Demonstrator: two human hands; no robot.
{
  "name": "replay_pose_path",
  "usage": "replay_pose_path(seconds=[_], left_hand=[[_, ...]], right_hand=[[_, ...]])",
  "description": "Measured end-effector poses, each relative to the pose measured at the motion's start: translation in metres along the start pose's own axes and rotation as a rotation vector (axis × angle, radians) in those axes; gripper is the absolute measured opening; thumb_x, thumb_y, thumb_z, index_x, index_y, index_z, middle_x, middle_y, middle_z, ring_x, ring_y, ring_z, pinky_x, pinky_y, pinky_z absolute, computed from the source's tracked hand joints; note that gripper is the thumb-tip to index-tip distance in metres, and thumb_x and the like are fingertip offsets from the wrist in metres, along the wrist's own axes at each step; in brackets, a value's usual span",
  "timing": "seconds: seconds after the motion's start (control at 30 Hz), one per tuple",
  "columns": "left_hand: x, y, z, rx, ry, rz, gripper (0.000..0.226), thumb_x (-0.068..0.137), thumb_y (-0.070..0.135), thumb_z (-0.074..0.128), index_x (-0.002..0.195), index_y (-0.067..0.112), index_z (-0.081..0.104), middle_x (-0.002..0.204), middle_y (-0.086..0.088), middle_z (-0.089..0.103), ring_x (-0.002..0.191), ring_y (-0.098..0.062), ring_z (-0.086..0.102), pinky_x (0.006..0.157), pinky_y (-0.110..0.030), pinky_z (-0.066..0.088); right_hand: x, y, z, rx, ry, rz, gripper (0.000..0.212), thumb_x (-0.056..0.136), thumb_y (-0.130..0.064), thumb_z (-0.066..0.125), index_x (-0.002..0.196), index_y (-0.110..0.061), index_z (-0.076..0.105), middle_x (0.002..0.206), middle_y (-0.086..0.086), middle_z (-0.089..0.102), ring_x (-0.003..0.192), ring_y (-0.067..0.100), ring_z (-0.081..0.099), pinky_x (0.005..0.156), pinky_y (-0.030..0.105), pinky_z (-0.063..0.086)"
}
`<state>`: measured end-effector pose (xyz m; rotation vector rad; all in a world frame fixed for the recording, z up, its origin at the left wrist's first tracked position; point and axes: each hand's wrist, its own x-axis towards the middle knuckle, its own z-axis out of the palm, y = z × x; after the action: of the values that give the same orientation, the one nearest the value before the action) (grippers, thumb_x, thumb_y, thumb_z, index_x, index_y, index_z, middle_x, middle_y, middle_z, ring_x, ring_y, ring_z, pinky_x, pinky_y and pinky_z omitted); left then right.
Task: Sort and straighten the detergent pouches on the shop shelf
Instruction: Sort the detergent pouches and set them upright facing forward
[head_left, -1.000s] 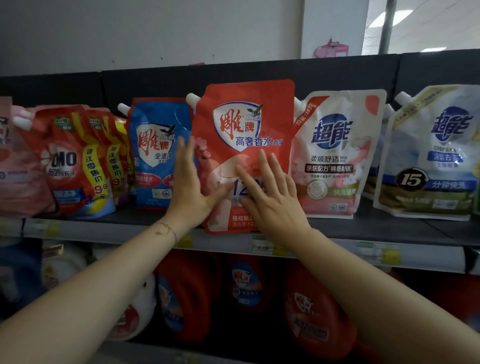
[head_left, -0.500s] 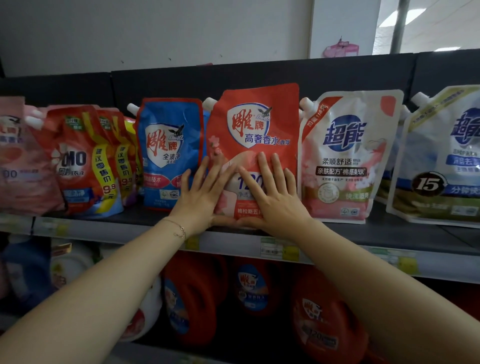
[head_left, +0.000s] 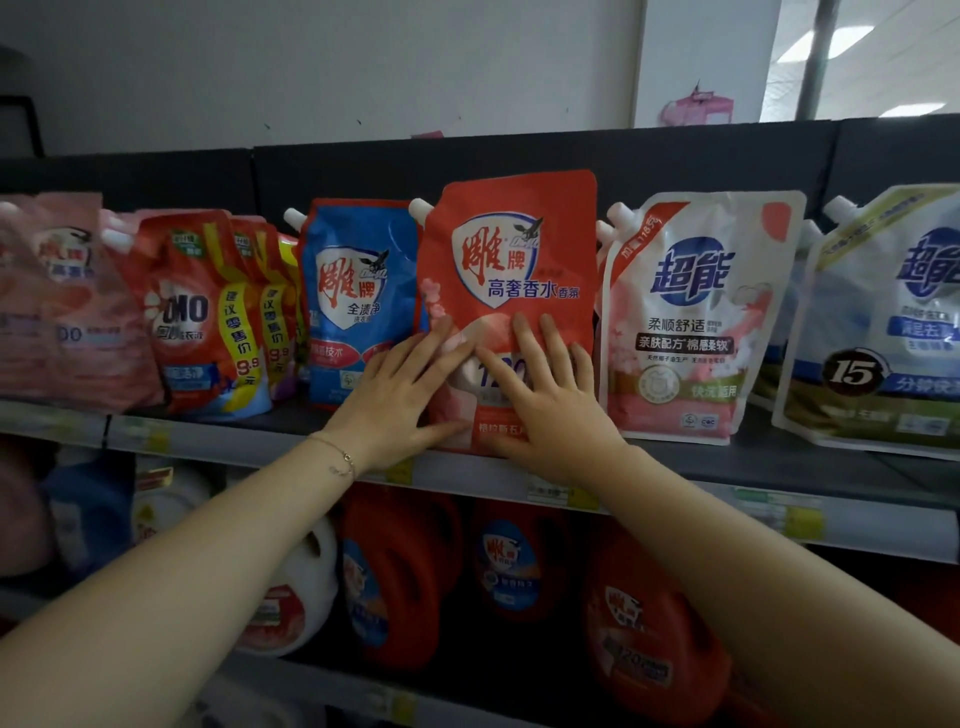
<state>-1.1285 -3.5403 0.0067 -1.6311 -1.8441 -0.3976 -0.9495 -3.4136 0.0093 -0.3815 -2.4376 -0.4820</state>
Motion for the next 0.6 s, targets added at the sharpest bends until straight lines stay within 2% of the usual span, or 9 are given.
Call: replay_pose_path(seconds=[0.1, 0.2, 0.33, 0.43, 0.5, 0.6], left_hand=[[-0.004, 0.003, -0.013, -0.003, 0.014, 0.004, 0.077, 0.085, 0.060, 0.046, 0.149, 0.036, 0.011, 0.160, 0.003, 0.006, 0.140, -0.025, 0.023, 0.110, -0.052, 0.030], [-0.012, 0.006, -0.022, 0.020, 0.042, -0.005, 0.067, 0.087, 0.049, 0.055, 0.145, 0.029, 0.029, 0.156, 0.000, 0.019, 0.137, -0.026, 0.028, 0.107, -0.051, 0.033], [-0.028, 0.002, -0.031, 0.127, 0.041, -0.015, 0.056, 0.084, 0.036, 0.063, 0.134, 0.020, 0.045, 0.145, -0.006, 0.038, 0.128, -0.028, 0.040, 0.094, -0.047, 0.043], [-0.041, -0.007, -0.038, 0.172, 0.027, -0.041, 0.050, 0.079, 0.030, 0.066, 0.126, 0.017, 0.052, 0.132, -0.006, 0.051, 0.121, -0.028, 0.048, 0.086, -0.044, 0.046], [-0.049, -0.014, -0.043, 0.188, 0.012, -0.090, 0.050, 0.080, 0.030, 0.065, 0.126, 0.017, 0.052, 0.128, -0.003, 0.052, 0.118, -0.026, 0.048, 0.086, -0.043, 0.046], [-0.061, -0.027, -0.047, 0.201, -0.044, -0.178, 0.053, 0.085, 0.035, 0.058, 0.134, 0.021, 0.045, 0.131, 0.002, 0.047, 0.122, -0.022, 0.042, 0.093, -0.041, 0.041]], right_hand=[[0.000, -0.009, -0.007, 0.038, 0.129, 0.016, 0.062, 0.079, -0.042, 0.058, 0.134, -0.017, 0.049, 0.148, 0.020, 0.035, 0.134, 0.040, 0.031, 0.099, 0.059, 0.033], [0.002, -0.019, -0.010, 0.037, 0.252, -0.026, 0.046, 0.074, -0.032, 0.057, 0.115, -0.011, 0.060, 0.124, 0.017, 0.054, 0.114, 0.037, 0.048, 0.086, 0.048, 0.045], [0.007, -0.041, -0.011, 0.063, 0.271, -0.093, 0.040, 0.074, -0.028, 0.061, 0.108, -0.007, 0.062, 0.107, 0.012, 0.058, 0.095, 0.034, 0.055, 0.076, 0.044, 0.046], [0.015, -0.061, -0.009, 0.076, 0.272, -0.109, 0.027, 0.077, -0.027, 0.056, 0.096, -0.009, 0.062, 0.101, 0.009, 0.058, 0.088, 0.031, 0.055, 0.075, 0.041, 0.043], [0.020, -0.074, -0.008, 0.112, 0.261, -0.117, 0.027, 0.077, -0.028, 0.052, 0.094, -0.010, 0.062, 0.095, 0.008, 0.058, 0.085, 0.030, 0.055, 0.074, 0.041, 0.044], [0.030, -0.093, -0.005, 0.172, 0.185, -0.105, 0.027, 0.074, -0.029, 0.052, 0.091, -0.010, 0.061, 0.088, 0.008, 0.058, 0.078, 0.030, 0.057, 0.069, 0.041, 0.045]])
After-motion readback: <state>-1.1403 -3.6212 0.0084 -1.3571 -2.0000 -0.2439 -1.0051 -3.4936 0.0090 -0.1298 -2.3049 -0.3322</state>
